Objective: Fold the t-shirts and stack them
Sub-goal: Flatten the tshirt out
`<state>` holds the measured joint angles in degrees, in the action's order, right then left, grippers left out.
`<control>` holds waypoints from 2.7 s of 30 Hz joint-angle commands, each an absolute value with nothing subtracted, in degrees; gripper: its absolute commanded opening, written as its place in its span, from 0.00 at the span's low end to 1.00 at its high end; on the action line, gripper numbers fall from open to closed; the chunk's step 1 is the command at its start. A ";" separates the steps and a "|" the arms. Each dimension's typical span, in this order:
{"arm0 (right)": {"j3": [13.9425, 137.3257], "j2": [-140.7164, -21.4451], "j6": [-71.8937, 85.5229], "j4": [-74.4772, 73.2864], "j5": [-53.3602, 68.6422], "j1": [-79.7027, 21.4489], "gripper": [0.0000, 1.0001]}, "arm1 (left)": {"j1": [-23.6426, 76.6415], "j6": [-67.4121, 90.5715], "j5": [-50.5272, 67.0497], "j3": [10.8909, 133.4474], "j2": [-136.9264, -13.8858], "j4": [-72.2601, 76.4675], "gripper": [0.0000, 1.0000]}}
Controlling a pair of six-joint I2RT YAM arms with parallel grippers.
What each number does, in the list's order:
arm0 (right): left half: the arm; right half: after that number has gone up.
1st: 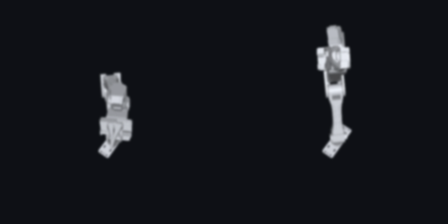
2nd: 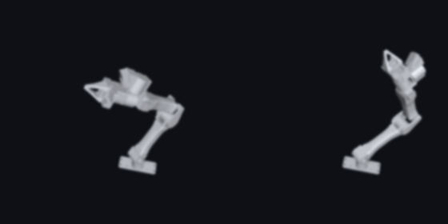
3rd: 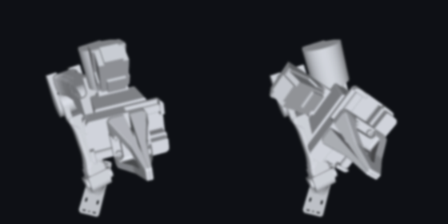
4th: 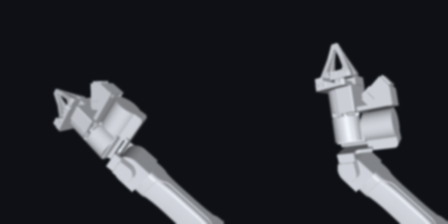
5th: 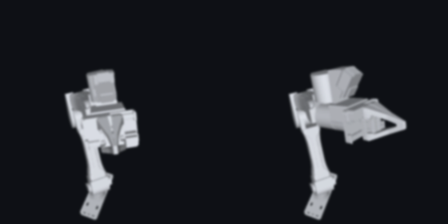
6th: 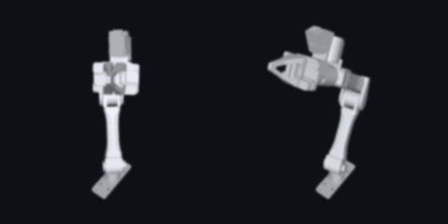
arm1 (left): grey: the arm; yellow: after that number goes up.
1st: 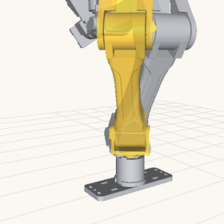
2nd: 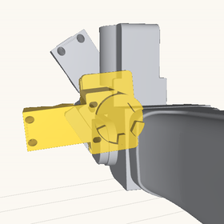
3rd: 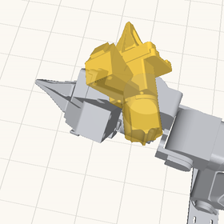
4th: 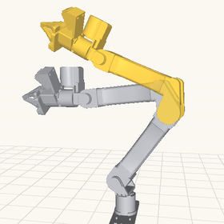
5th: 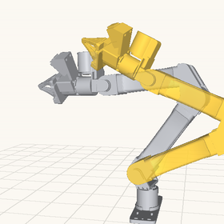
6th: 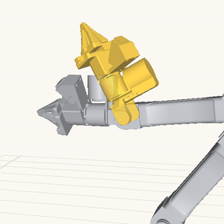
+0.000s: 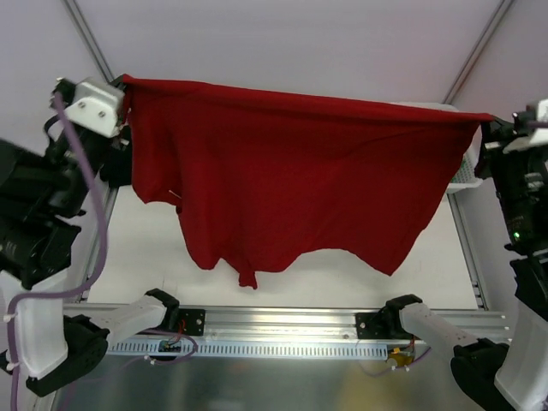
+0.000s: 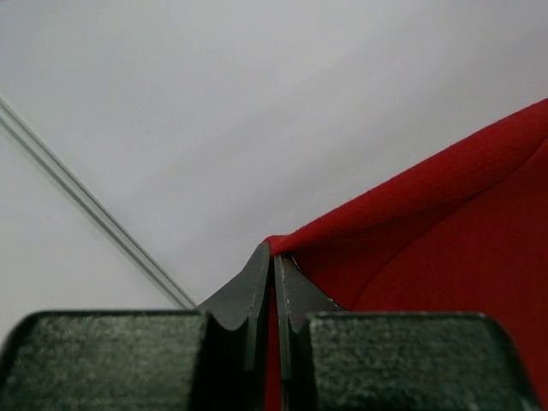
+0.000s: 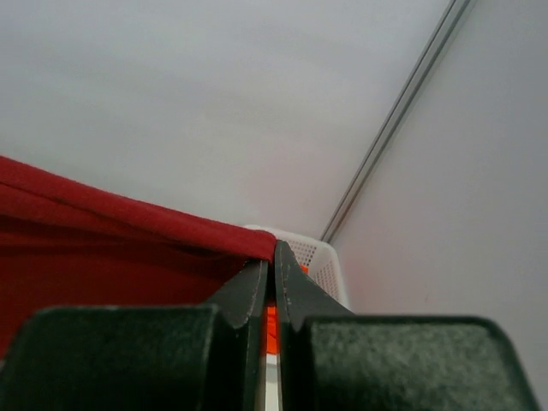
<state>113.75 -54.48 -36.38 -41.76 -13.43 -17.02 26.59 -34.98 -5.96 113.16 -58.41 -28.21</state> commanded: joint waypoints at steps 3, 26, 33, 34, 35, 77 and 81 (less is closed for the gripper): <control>109.87 -62.31 -37.44 -41.22 -20.13 -16.52 0.00 | 25.93 -36.48 -11.78 108.91 -66.70 -26.98 0.00; 95.09 -71.29 -32.87 -25.14 -15.12 -7.91 0.00 | 16.17 -29.88 -6.93 107.20 -80.94 -17.93 0.00; 104.58 -66.27 -31.55 -25.66 -14.94 -8.00 0.00 | 16.17 -28.83 -9.05 120.58 -77.88 -17.75 0.00; 105.37 -65.23 -31.55 -25.93 -14.94 -8.00 0.00 | 16.17 -29.26 -9.23 121.98 -77.26 -17.67 0.00; 106.77 -64.69 -31.47 -26.62 -14.94 -7.91 0.00 | 16.26 -29.44 -9.32 122.25 -76.12 -17.84 0.00; 105.21 -70.38 -30.06 -41.57 -13.36 -7.73 0.00 | 16.17 -30.32 -4.66 109.86 -77.48 -41.31 0.00; 103.63 -81.02 -30.06 -39.12 -12.22 -7.73 0.00 | 16.08 -31.02 -3.96 111.53 -88.31 -41.22 0.00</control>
